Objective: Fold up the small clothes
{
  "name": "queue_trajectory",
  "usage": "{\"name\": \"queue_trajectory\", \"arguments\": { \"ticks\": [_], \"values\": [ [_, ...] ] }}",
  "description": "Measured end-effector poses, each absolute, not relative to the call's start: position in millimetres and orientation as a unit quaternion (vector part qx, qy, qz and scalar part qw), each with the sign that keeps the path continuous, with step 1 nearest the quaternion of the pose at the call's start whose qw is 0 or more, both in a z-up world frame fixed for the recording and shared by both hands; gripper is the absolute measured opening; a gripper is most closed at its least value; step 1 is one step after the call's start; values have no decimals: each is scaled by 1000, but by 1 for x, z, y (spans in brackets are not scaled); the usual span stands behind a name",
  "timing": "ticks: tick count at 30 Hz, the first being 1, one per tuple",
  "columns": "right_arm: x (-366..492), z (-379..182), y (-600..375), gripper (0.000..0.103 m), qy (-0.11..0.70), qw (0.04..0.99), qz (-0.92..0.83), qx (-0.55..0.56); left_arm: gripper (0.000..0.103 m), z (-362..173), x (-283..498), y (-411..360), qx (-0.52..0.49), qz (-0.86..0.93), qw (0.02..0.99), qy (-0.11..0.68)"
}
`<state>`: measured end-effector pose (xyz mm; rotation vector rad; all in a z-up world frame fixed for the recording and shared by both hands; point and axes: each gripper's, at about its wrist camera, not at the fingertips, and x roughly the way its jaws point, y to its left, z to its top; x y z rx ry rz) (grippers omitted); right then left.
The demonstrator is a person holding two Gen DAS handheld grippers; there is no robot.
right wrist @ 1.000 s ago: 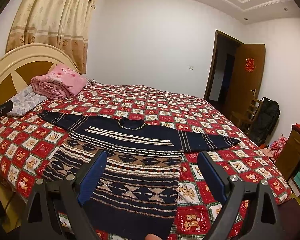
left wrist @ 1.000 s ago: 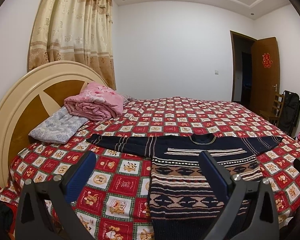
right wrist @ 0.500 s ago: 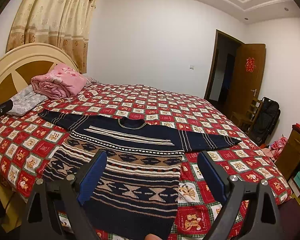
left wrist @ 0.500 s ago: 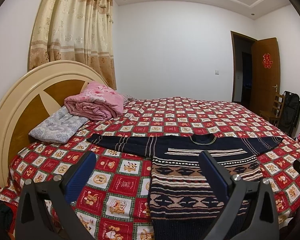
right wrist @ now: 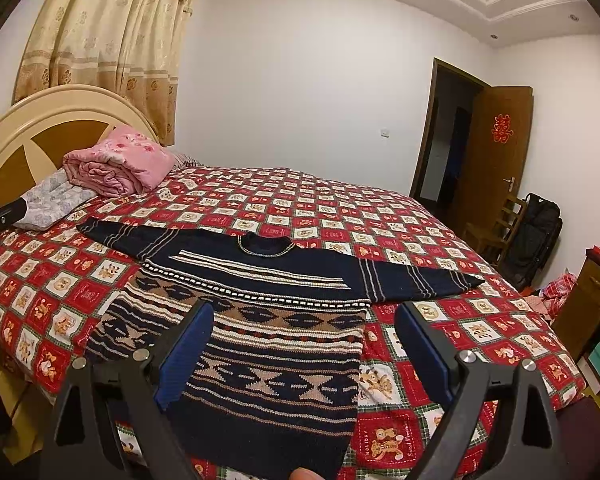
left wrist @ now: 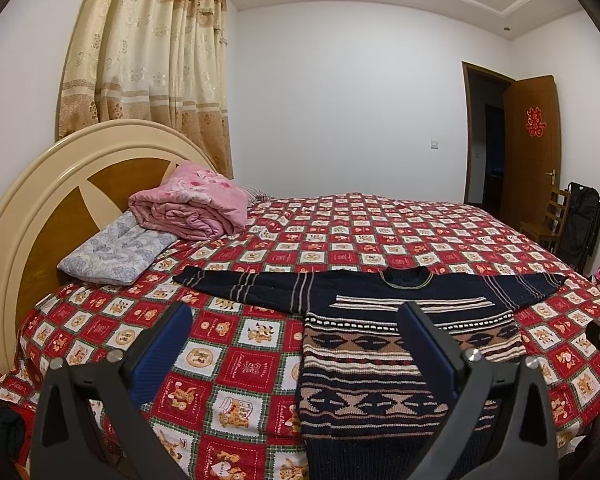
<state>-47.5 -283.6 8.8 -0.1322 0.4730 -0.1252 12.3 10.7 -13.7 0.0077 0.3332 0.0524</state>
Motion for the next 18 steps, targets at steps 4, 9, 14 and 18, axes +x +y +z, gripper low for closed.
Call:
{"name": "queue_trajectory", "arguments": {
  "ticks": [4,9,14,18],
  "values": [
    [-48,4,-281,92,236,968,-59,-64,103,-14,13,11,4,26,986,167],
    [-39,-7,-285,92,245,967,-48,-55,103,-19,16,11,6,30,985,171],
    [-28,-23,-288,92,265,962,-42,-51,103,-32,28,9,10,33,982,187],
    [-16,-39,-292,92,289,955,-45,-55,103,-45,41,4,15,30,977,208]
  ]
}}
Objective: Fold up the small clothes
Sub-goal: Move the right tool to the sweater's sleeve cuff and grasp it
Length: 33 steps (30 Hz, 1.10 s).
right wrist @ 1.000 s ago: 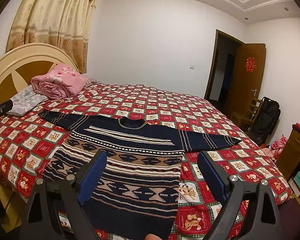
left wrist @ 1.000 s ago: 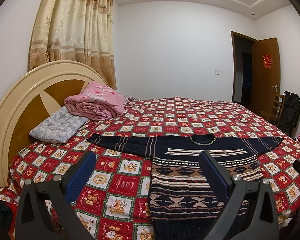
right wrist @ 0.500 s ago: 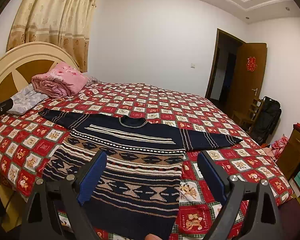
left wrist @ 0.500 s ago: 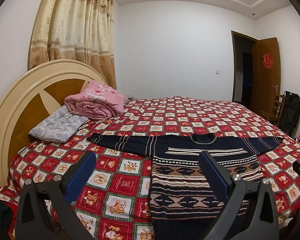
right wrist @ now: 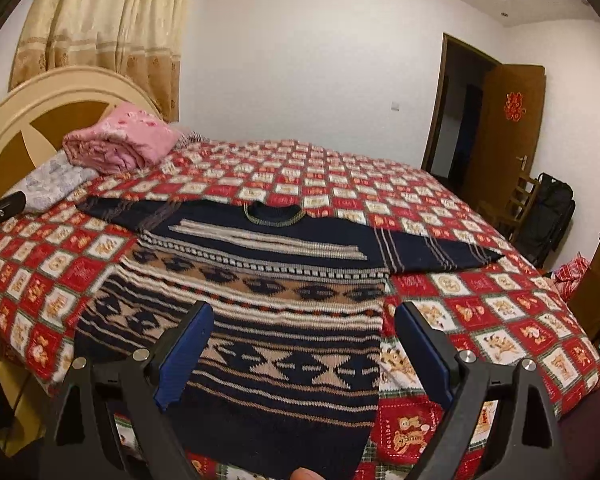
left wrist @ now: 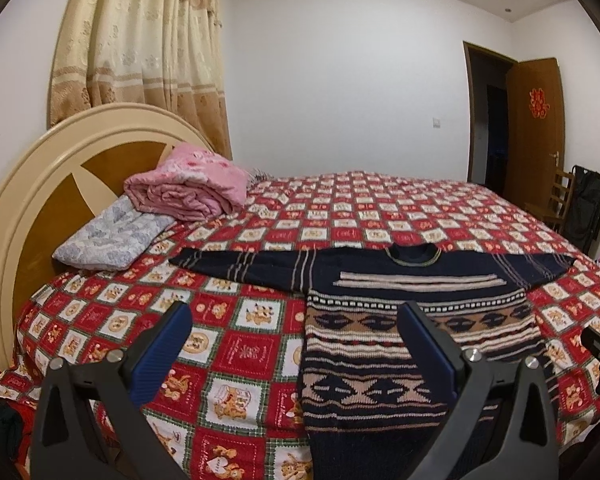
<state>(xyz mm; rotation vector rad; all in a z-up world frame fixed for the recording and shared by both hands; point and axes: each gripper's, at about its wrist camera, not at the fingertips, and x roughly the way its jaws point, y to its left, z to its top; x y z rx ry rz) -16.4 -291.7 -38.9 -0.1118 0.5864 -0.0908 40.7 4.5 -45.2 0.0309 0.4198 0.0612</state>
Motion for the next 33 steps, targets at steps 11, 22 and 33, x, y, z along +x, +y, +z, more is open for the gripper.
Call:
{"name": "queue_trajectory", "arguments": {
  "ticks": [11,22,33],
  "values": [
    [24,-82,-337,92,347,933,-83,-37,103,-100,86,-20,40,26,958,283],
    [74,-106,-430,92,385,914,-127,18,103,-127,150,-61,79,5,944,322],
    [143,-98,-594,75,383,892,-208,123,103,-148,223,-90,97,-5,932,349]
  ]
}}
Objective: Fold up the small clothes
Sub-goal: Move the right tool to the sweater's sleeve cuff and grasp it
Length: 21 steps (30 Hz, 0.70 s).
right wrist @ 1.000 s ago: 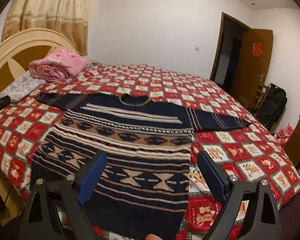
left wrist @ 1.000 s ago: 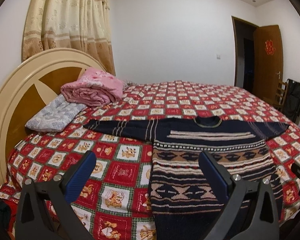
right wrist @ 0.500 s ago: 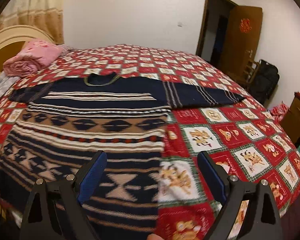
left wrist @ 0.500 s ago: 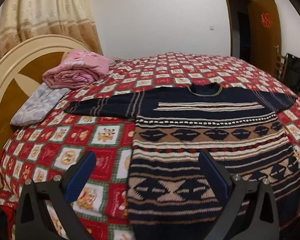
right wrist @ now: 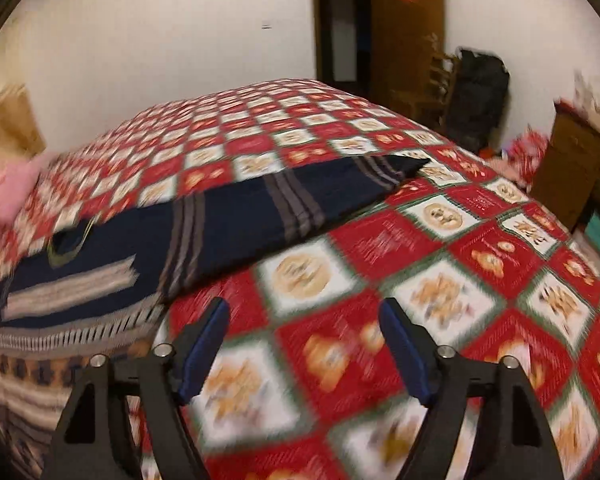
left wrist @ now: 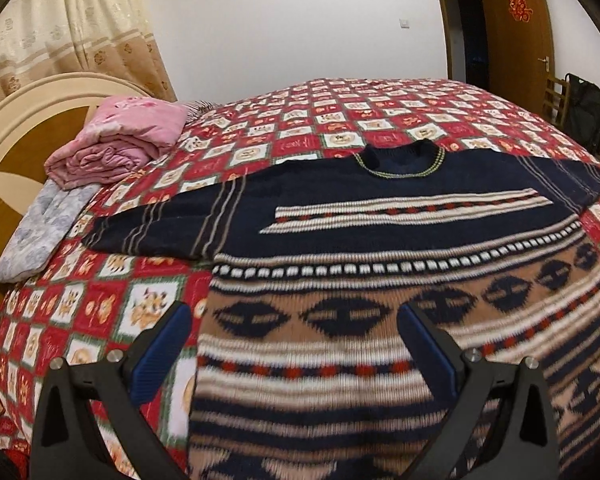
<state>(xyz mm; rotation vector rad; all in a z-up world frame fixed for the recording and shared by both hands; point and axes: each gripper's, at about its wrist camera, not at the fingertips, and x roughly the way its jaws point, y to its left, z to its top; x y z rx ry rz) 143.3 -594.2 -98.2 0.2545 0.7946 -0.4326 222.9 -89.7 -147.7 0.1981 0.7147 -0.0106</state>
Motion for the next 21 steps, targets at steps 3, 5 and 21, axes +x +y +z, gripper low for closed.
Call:
{"name": "queue_trajectory", "arguments": {
  "ticks": [3,5,21],
  "values": [
    [167,-101,-645,65,376,881,-233,168,103,-149,242,-95,96,-2,933,348],
    [186,-106,-674,62,375,871,-252,191,103,-149,256,-97,93,0,932,350],
    [268,-159,-840,55,326,826,-299,350,103,-164,317,-98,63,31,930,362]
  ]
}}
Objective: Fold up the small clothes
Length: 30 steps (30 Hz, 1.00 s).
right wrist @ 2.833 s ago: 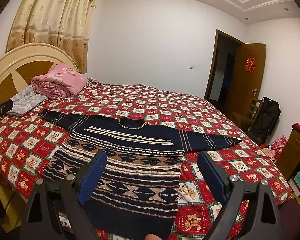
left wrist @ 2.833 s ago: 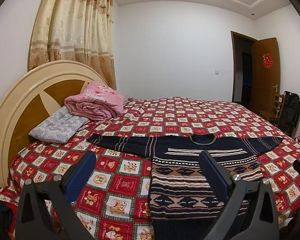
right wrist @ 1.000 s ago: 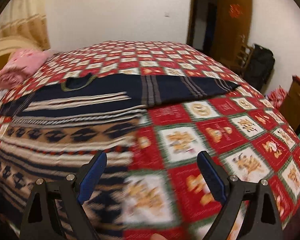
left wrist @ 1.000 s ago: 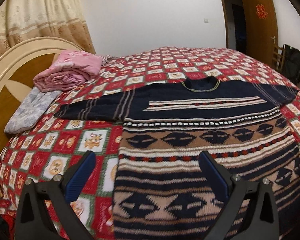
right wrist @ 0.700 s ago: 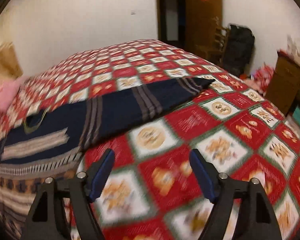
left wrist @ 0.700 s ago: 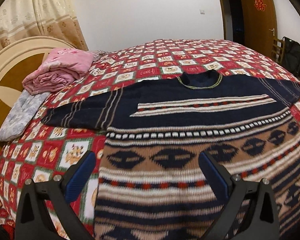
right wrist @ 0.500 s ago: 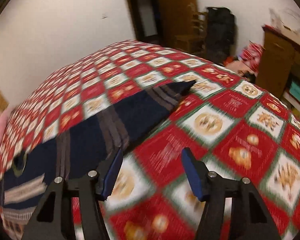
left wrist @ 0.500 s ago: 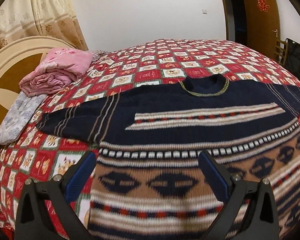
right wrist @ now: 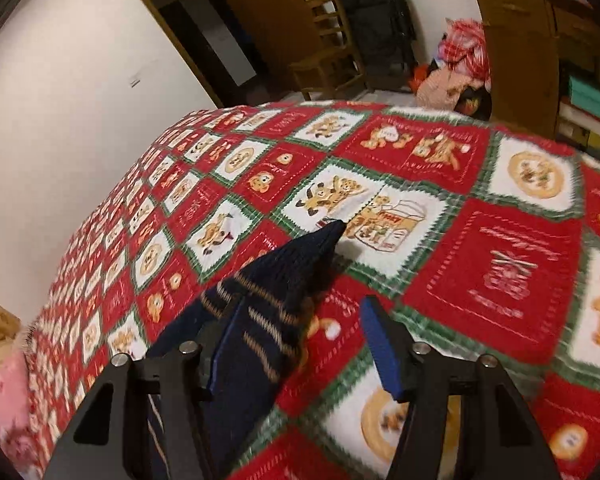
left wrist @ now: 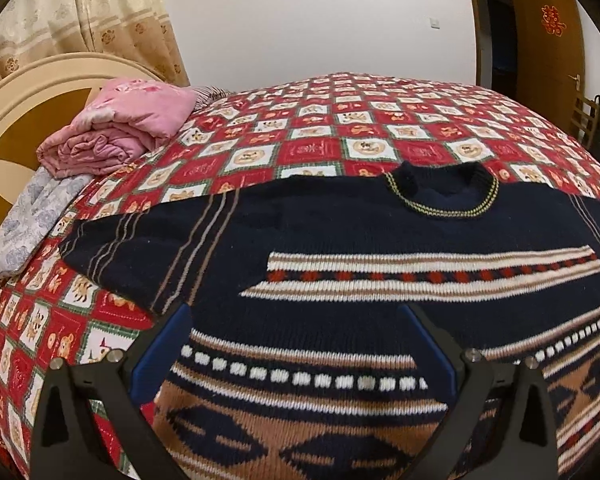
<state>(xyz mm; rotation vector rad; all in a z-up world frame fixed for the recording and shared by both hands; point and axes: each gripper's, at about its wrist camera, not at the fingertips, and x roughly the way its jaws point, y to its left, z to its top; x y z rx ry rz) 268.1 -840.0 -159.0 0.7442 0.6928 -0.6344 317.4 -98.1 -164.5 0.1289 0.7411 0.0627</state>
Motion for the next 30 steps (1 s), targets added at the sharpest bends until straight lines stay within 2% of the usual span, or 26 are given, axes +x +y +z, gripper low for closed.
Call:
{"name": "queue_trajectory", "arguments": {
  "ticks": [5,7,8,12,20,25,30],
  "values": [
    [284,-174,-852,48,334,820,-297,357,103,-167,324,-105,64,24,929,365],
    [290,-177,-854,36,336,821,-305,346,103,-170,326,-108,66,17,926,370],
    [293,-177,-854,26,338,824,-303,339,103,-172,326,-110,68,15,925,374],
    [301,-171,-849,13,338,837,-299,310,103,-180,326,-113,69,0,919,389],
    [308,-120,-775,10,310,902,-214,212,103,-179,318,-107,49,-19,917,396],
    [323,-94,-690,10,313,930,-142,133,103,-176,307,-104,40,-31,919,392],
    [333,-90,-594,10,331,938,-59,85,103,-174,296,-93,31,-37,920,389]
  ]
}}
